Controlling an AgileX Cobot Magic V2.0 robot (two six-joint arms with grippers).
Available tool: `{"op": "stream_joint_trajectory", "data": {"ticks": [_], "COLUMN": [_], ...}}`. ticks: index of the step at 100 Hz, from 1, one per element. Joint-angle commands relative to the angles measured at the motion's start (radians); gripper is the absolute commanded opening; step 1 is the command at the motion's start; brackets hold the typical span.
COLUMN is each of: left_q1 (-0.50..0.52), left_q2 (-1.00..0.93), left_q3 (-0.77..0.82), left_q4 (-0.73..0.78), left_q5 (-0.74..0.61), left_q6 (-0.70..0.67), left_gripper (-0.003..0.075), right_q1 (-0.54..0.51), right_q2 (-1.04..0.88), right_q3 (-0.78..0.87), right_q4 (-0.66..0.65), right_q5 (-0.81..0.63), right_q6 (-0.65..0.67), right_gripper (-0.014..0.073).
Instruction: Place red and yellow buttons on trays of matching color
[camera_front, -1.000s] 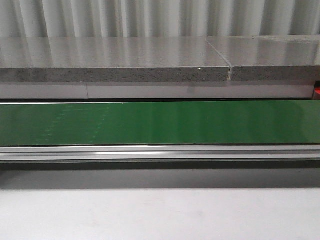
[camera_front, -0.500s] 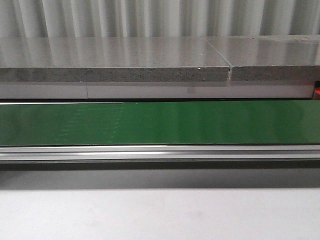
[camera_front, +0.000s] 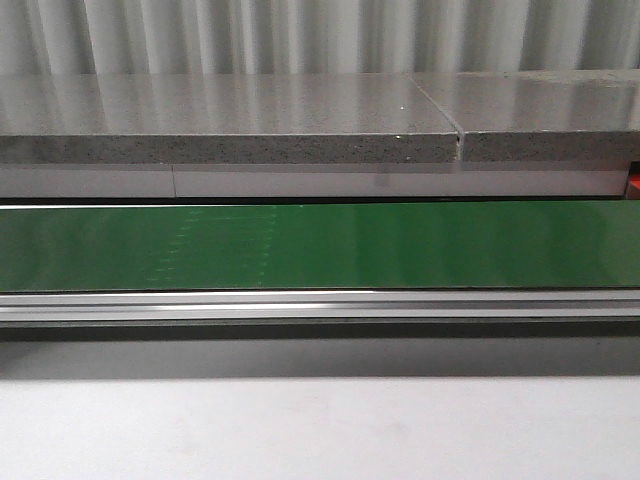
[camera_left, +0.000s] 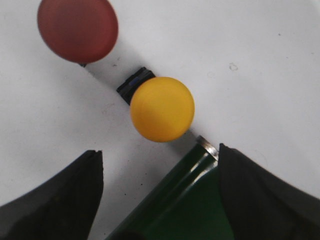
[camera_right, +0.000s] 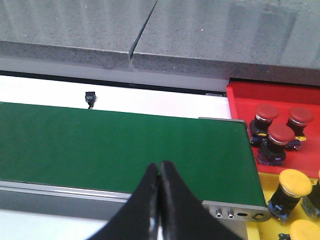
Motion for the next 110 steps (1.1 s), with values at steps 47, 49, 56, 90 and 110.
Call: {"op": "stream_joint_trajectory", "data": {"ticks": [47, 49, 56, 90, 110], "left_q1": [0.008, 0.008, 0.008, 0.008, 0.008], "left_q2": [0.057, 0.059, 0.069, 0.074, 0.073], "left_q3": [-0.054, -0.054, -0.054, -0.054, -0.054], "left_q4": [-0.084, -0.078, -0.066, -0.063, -0.062], "left_q5": [-0.110, -0.110, -0.113, -0.120, -0.114], "left_q6": [-0.081, -0.081, -0.081, -0.076, -0.068], "left_gripper": [0.0470, 0.0468, 0.0457, 0.0314, 0.0193], "right_q1": [0.000, 0.000, 0.000, 0.000, 0.000], "right_q2": [0.009, 0.009, 0.009, 0.009, 0.009], "right_q3": [-0.027, -0.027, -0.027, -0.027, -0.027], "right_q4": [0.001, 0.001, 0.001, 0.001, 0.001], "right_q5": [-0.081, -0.081, -0.081, -0.081, -0.081], "right_q6": [-0.011, -0.011, -0.011, -0.011, -0.011], "right_gripper": [-0.0067, -0.0067, -0.0067, -0.0067, -0.0067]}}
